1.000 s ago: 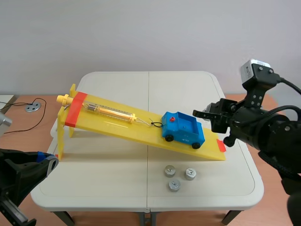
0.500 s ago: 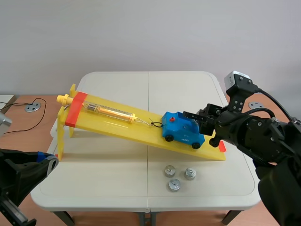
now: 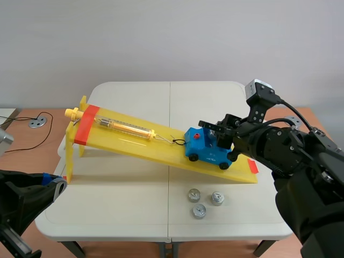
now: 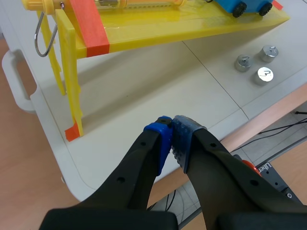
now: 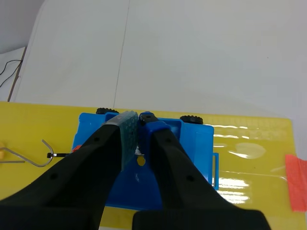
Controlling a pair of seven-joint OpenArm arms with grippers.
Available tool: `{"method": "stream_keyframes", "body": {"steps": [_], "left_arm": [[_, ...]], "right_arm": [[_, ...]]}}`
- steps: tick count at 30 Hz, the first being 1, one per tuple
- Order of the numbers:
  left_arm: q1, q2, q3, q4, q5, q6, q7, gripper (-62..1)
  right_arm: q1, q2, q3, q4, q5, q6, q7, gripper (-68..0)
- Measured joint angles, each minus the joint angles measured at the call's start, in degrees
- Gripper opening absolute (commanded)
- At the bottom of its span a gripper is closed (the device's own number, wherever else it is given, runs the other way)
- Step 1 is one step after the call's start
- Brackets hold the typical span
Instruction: Place the four metal weights on the blue cart on the ramp.
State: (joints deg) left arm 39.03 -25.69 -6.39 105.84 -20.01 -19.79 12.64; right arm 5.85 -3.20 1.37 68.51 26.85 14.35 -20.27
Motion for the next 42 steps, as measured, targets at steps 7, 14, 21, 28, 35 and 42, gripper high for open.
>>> {"method": "stream_keyframes", "body": {"steps": [7,14,21,28,35,42], "left_arm": [[0.0,0.0,0.0,0.0,0.0,0.0,0.0,-58.0],[0.0,0.0,0.0,0.0,0.0,0.0,0.0,-58.0],[0.0,0.0,0.0,0.0,0.0,0.0,0.0,-58.0],[0.0,0.0,0.0,0.0,0.0,0.0,0.0,-58.0],[0.0,0.0,0.0,0.0,0.0,0.0,0.0,-58.0],[0.0,0.0,0.0,0.0,0.0,0.0,0.0,-58.0]], "right_arm": [[0.0,0.0,0.0,0.0,-0.5,-0.2,-0.2,-59.5],[0.0,0.0,0.0,0.0,-2.0,-0.4,0.2,-44.4],[-0.1,0.0,0.7,0.2,-2.5,1.6,-0.2,-39.0],[-5.0,3.0,1.7,10.7,-2.6,6.1,-2.8,-39.0],[-14.6,11.9,1.6,23.8,-1.9,9.6,-2.8,-39.0],[-23.5,18.6,1.6,31.7,-1.9,12.1,-4.2,-39.1]]}}
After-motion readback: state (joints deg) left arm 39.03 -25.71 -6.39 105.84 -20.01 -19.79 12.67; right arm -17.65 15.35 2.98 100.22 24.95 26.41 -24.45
